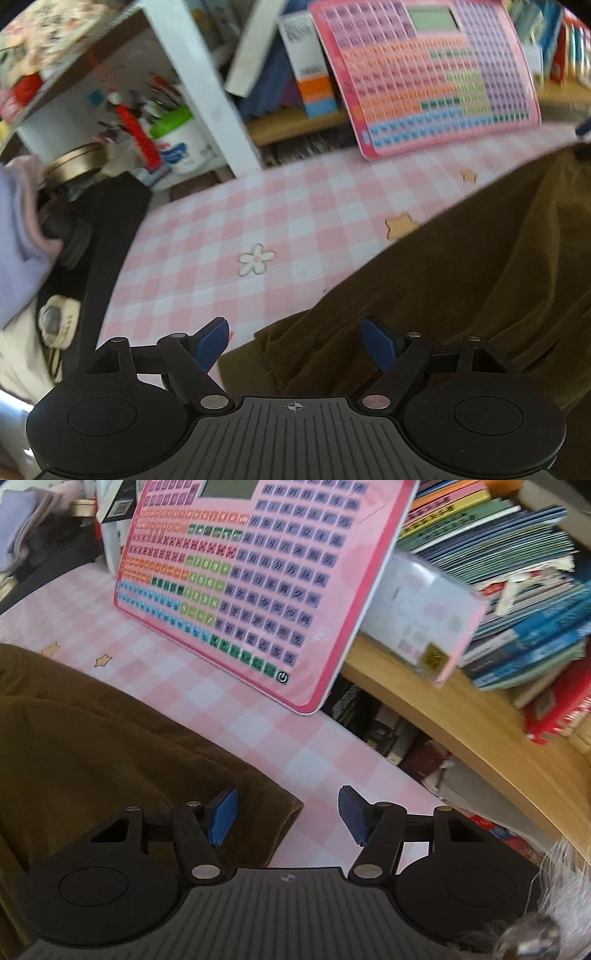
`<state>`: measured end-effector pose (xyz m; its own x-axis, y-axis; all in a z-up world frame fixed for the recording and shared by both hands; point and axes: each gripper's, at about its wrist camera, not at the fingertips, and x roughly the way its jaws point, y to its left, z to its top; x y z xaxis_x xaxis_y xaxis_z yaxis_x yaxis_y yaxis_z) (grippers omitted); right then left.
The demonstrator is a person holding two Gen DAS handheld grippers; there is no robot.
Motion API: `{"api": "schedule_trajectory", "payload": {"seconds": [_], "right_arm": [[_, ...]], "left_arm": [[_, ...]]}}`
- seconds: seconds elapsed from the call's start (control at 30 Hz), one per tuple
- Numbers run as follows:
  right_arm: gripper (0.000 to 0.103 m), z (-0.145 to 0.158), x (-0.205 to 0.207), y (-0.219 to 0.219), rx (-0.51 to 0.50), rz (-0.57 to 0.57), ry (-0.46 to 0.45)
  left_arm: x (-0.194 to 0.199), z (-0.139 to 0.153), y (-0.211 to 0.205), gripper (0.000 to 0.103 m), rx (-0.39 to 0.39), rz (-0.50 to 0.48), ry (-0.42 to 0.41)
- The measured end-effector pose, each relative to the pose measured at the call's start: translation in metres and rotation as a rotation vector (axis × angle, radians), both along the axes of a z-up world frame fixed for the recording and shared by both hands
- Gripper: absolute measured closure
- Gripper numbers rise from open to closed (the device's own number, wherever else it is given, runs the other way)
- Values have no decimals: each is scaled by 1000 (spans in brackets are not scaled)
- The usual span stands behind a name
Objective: Fold clothes
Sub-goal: 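Grasp the waistband corners with both grippers and lift the garment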
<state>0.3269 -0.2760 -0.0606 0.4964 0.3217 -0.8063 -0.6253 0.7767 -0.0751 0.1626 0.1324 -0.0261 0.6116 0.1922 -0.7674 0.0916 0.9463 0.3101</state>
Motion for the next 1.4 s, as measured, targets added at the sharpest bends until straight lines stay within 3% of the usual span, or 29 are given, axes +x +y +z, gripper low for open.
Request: {"api": "schedule_trajectory", "payload": {"seconds": [0.17,0.2,0.27,0.3,0.37,0.47,0.53,0.57,0.63,0.7,0.83,0.93,1.03,1.17,1.3,1.4], "right_arm": [[46,-2,10,-3,32,34,36],[49,-2,10,-4,43,44,49],[63,-1,11,-5,66,65,75],[65,0,10,-5,66,70,81],[73,1,10,-4,58,77,96],[90,4,8,-4,51,81,127],[92,4,3,-4,46,48,135],[92,5,0,-4,44,31,139],[93,10,-7,-2,18,-12,123],[94,26,-19,-1,12,-53,46],[94,66,-54,0,62,-139,-118],[94,76,-89,9,-20,-113,-201],[94,107,-126,0,28,-204,-303],[94,147,-190,-10,72,-286,-420],[94,159,-273,-17,91,-326,-457],[93,140,-340,-16,99,-345,-415]], "left_arm": [[24,-16,4,20,22,-59,80],[28,-16,6,20,8,-72,83],[34,-15,12,21,-33,-88,103],[35,-14,14,22,-50,-98,111],[37,-13,20,31,-96,-126,128],[40,-12,28,54,-200,-137,150],[42,-12,30,76,-267,-148,170],[43,-12,30,79,-291,-154,181],[44,-9,27,95,-272,-167,176],[41,4,25,97,-255,-160,108],[22,30,42,99,-375,-57,-93],[8,40,32,99,-310,-136,-117],[-17,63,23,99,-291,-209,-190],[-64,89,6,98,-209,-341,-295],[-123,94,10,98,-213,-411,-361],[-163,77,14,98,-231,-429,-340]]}}
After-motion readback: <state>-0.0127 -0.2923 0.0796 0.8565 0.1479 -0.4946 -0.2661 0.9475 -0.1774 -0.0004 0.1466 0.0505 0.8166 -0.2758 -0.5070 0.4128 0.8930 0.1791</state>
